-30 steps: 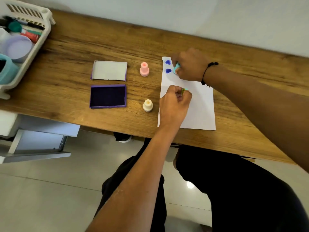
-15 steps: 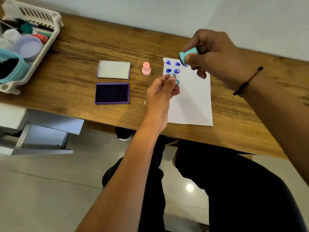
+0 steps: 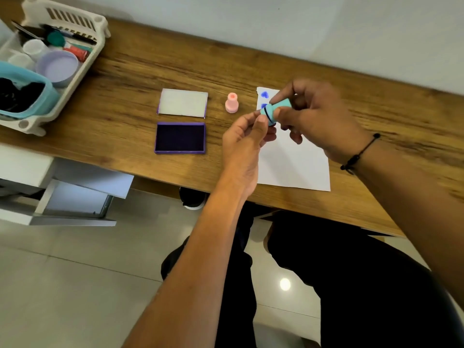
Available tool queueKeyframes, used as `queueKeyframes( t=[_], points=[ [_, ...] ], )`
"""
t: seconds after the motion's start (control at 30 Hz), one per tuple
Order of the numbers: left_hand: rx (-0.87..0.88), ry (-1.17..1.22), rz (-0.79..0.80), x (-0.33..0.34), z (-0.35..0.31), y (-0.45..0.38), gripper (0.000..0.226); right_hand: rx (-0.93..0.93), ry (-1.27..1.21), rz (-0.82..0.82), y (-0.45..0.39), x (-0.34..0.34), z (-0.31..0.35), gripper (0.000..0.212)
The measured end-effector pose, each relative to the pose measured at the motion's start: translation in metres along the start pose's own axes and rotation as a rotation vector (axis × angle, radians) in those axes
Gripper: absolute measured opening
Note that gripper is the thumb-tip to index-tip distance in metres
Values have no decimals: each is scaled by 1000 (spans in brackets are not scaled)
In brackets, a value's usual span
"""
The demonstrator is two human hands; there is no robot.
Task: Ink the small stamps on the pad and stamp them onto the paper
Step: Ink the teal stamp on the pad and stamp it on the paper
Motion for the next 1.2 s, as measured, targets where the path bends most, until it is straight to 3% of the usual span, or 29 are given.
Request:
queueKeyframes(
  t=[0.33, 0.53, 0.83, 1.2],
  points=[
    [22, 29, -55, -15, -11, 3, 20, -36, 64, 19, -11, 17, 17, 6],
    [27, 70, -55, -19, -18, 6, 11, -27, 69, 25, -15, 22, 22, 5],
    [96, 305, -383, -56, -26, 4, 12, -94, 132, 27, -39, 78, 40, 11],
    [106, 401, -436, -72, -32, 2, 10, -92, 125, -31, -48, 92, 46, 10]
  ],
)
Point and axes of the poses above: each hand's wrist, its own y-axis away from the middle knuckle, its own x-axis out of the palm, z = x × y, the point moved 1 cm from there along -y, towards the middle knuckle, and after that the axes turned 7 degrees about z, right-handed, at the moved point
